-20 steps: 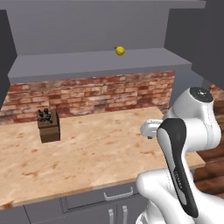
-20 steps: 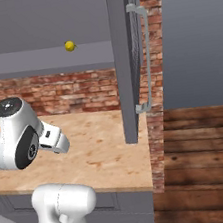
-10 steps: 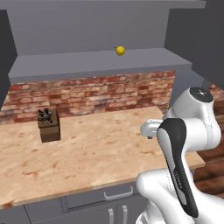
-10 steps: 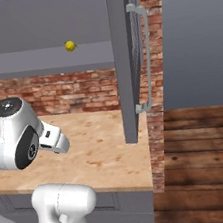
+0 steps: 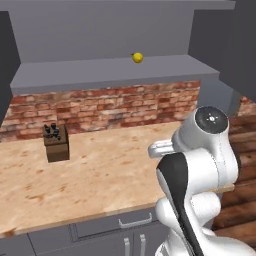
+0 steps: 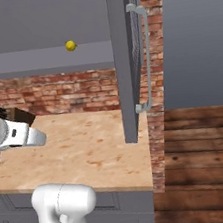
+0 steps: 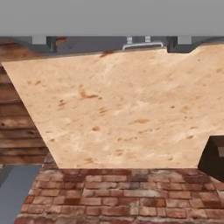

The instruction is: Pick the lemons from the cabinet and place them in one bowl. Pick the carrot from the sink and place it in the other bowl.

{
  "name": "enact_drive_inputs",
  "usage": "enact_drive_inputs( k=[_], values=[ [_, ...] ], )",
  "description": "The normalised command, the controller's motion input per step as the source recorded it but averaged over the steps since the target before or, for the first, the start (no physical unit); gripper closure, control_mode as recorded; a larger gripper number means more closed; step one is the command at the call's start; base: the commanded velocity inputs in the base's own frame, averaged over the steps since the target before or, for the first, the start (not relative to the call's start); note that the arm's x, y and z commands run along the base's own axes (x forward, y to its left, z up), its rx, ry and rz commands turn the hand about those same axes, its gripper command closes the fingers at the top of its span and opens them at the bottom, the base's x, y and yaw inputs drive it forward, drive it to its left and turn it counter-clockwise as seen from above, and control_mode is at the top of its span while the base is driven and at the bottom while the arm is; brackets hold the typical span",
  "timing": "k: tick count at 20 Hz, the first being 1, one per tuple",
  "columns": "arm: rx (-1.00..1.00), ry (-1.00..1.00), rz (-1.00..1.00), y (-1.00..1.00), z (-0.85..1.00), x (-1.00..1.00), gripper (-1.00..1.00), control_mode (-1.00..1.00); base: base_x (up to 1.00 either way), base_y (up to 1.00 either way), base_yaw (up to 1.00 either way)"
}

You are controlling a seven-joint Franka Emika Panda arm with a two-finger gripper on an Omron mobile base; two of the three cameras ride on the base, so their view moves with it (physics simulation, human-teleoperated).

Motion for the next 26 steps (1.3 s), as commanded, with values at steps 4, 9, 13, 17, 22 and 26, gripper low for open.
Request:
enact_drive_inputs(
  k=[4,9,13,17,22,26],
  values=[
    [-0.06,-0.01,0.00,-0.12,0.26,-0.05,-1.00,-1.00,0.00,0.00,0.00],
    [0.04,-0.10,0.00,-0.10,0.94,0.00,-1.00,-1.00,0.00,0.00,0.00],
    [0.08,-0.03,0.00,0.00,1.00,0.00,-1.00,-1.00,0.00,0.00,0.00],
    [0.16,-0.03,0.01,-0.02,0.95,0.00,-1.00,-1.00,0.00,0.00,0.00],
    [0.06,-0.17,0.00,-0.01,0.46,0.30,-1.00,-1.00,0.00,0.00,0.00],
    [0.00,-0.11,0.00,-0.18,-0.04,0.93,-1.00,-1.00,0.00,0.00,0.00]
  ],
)
